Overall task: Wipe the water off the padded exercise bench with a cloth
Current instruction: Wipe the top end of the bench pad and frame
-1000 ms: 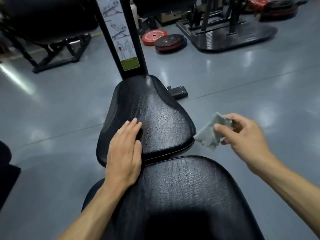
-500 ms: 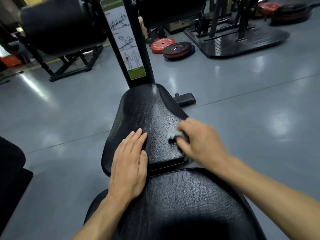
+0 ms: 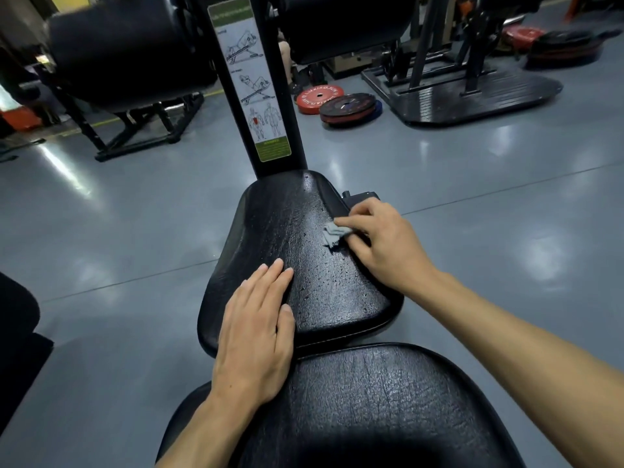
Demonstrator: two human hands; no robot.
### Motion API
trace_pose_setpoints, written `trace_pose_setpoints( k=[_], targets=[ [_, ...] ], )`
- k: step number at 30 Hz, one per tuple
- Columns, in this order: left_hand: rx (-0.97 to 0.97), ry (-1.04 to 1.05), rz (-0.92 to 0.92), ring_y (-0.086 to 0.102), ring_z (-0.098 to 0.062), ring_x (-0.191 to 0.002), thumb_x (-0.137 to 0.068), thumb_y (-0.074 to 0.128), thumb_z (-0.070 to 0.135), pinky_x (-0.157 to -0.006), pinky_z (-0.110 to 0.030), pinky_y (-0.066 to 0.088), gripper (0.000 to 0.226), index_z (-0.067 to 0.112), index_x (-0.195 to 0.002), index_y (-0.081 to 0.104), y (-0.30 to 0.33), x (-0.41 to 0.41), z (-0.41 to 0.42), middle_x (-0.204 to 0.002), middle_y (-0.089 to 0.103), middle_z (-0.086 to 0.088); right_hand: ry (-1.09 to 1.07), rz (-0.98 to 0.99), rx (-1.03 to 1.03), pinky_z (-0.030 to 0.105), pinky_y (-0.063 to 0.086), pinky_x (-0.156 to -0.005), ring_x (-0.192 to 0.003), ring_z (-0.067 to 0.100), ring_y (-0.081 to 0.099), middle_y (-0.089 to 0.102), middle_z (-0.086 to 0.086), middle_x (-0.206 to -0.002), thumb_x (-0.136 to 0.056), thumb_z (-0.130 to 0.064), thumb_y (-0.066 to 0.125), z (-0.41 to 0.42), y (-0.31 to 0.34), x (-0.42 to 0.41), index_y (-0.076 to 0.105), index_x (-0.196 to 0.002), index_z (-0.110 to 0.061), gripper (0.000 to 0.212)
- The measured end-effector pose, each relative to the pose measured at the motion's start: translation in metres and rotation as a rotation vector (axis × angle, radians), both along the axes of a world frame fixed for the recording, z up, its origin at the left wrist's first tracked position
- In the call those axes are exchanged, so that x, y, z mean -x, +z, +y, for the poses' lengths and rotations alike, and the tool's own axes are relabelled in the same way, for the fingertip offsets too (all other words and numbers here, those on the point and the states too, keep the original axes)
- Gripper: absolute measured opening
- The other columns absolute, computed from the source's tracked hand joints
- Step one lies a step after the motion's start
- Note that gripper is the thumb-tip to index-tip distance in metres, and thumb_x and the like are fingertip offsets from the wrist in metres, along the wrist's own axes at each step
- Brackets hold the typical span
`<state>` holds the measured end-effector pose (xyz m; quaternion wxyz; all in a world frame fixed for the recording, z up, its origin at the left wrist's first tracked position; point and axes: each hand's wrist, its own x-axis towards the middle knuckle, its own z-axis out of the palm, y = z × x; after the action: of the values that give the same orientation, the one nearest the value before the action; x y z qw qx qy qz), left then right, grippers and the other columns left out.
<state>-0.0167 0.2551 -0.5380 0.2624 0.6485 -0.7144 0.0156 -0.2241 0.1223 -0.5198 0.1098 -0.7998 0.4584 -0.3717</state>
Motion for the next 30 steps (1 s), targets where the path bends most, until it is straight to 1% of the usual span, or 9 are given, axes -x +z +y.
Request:
trace_pose_setpoints(
  k=[3, 5, 8, 10, 13, 15, 21, 25, 30],
  targets=[
    [0.002, -0.001, 0.002, 0.024, -0.003, -0.152, -0.099, 0.033, 0.035, -0.123, -0.044, 0.028, 0.055, 0.026, -0.151, 0.049, 0.0, -0.001, 0.0, -0.161, 0.037, 0.015, 0.043, -0.001, 0.055, 0.044, 0.054, -0.093, -0.105, 0.031, 0.064, 0.067, 0.008, -0.116, -0.089, -0.017, 0.062, 0.02, -0.006, 0.0, 0.075, -0.117, -0.014, 0.031],
    [0.007, -0.002, 0.002, 0.024, -0.003, -0.152, -0.1, 0.032, 0.036, -0.123, -0.043, 0.027, 0.055, 0.025, -0.151, 0.049, -0.001, 0.0, 0.0, -0.161, 0.037, 0.015, 0.115, 0.022, 0.084, 0.033, 0.047, -0.106, -0.121, 0.025, 0.061, 0.065, 0.007, -0.131, -0.092, -0.019, 0.063, 0.045, -0.014, 0.012, 0.072, -0.124, -0.012, 0.034],
    [0.019, -0.004, -0.005, 0.025, -0.004, -0.152, -0.1, 0.032, 0.036, -0.123, -0.041, 0.026, 0.055, 0.023, -0.15, 0.05, -0.002, -0.001, 0.0, -0.161, 0.038, 0.013, 0.198, 0.123, -0.01, 0.013, 0.013, -0.121, -0.148, 0.013, 0.035, 0.043, 0.001, -0.158, -0.1, -0.042, 0.046, 0.058, -0.013, 0.022, 0.054, -0.147, -0.016, 0.055],
    [0.021, -0.006, -0.009, 0.026, -0.005, -0.152, -0.099, 0.033, 0.036, -0.123, -0.04, 0.025, 0.055, 0.023, -0.15, 0.051, -0.002, -0.002, 0.0, -0.161, 0.039, 0.012, 0.227, 0.205, -0.105, 0.011, -0.002, -0.12, -0.154, 0.01, 0.018, 0.026, -0.003, -0.166, -0.102, -0.048, 0.038, 0.039, -0.005, 0.011, 0.04, -0.156, -0.02, 0.06],
    [0.026, -0.011, -0.016, 0.027, -0.006, -0.152, -0.1, 0.033, 0.035, -0.123, -0.036, 0.023, 0.055, 0.022, -0.149, 0.052, -0.002, -0.002, 0.0, -0.16, 0.04, 0.011, 0.218, 0.297, -0.198, 0.038, 0.004, -0.129, -0.157, 0.012, 0.005, 0.01, -0.001, -0.17, -0.099, -0.063, 0.025, -0.009, 0.011, -0.022, 0.024, -0.161, -0.024, 0.073],
    [0.022, -0.005, -0.017, 0.027, -0.006, -0.151, -0.1, 0.032, 0.035, -0.122, -0.035, 0.021, 0.055, 0.022, -0.149, 0.052, -0.001, -0.002, 0.0, -0.16, 0.04, 0.012, 0.171, 0.329, -0.222, 0.048, 0.01, -0.127, -0.157, 0.012, 0.0, 0.006, -0.001, -0.172, -0.087, -0.074, 0.01, -0.028, 0.016, -0.036, 0.02, -0.162, -0.026, 0.09],
    [0.044, -0.003, -0.026, 0.032, -0.009, -0.15, -0.1, 0.035, 0.034, -0.121, -0.037, 0.023, 0.053, 0.021, -0.147, 0.054, 0.0, -0.001, 0.0, -0.159, 0.043, 0.01, 0.18, 0.402, -0.206, 0.037, -0.001, -0.128, -0.156, 0.006, -0.01, -0.009, -0.009, -0.169, -0.094, -0.073, 0.014, 0.022, 0.004, -0.009, 0.011, -0.164, -0.029, 0.083],
    [0.037, -0.009, -0.018, 0.034, -0.01, -0.149, -0.099, 0.037, 0.033, -0.12, -0.039, 0.026, 0.052, 0.02, -0.146, 0.056, 0.0, -0.002, -0.001, -0.158, 0.045, 0.009, 0.134, 0.381, -0.28, 0.035, -0.001, -0.128, -0.157, 0.012, -0.007, -0.006, 0.001, -0.171, -0.105, -0.057, 0.027, -0.031, 0.017, -0.033, 0.008, -0.164, -0.024, 0.07],
    [0.01, 0.003, -0.014, 0.028, -0.007, -0.151, -0.101, 0.035, 0.035, -0.122, -0.036, 0.02, 0.053, 0.023, -0.149, 0.053, 0.003, -0.002, 0.0, -0.159, 0.042, 0.012, 0.071, 0.328, -0.334, 0.032, -0.002, -0.126, -0.157, 0.016, -0.008, -0.011, 0.003, -0.171, -0.104, -0.06, 0.026, -0.052, 0.024, -0.054, 0.001, -0.164, -0.024, 0.074]
  ],
)
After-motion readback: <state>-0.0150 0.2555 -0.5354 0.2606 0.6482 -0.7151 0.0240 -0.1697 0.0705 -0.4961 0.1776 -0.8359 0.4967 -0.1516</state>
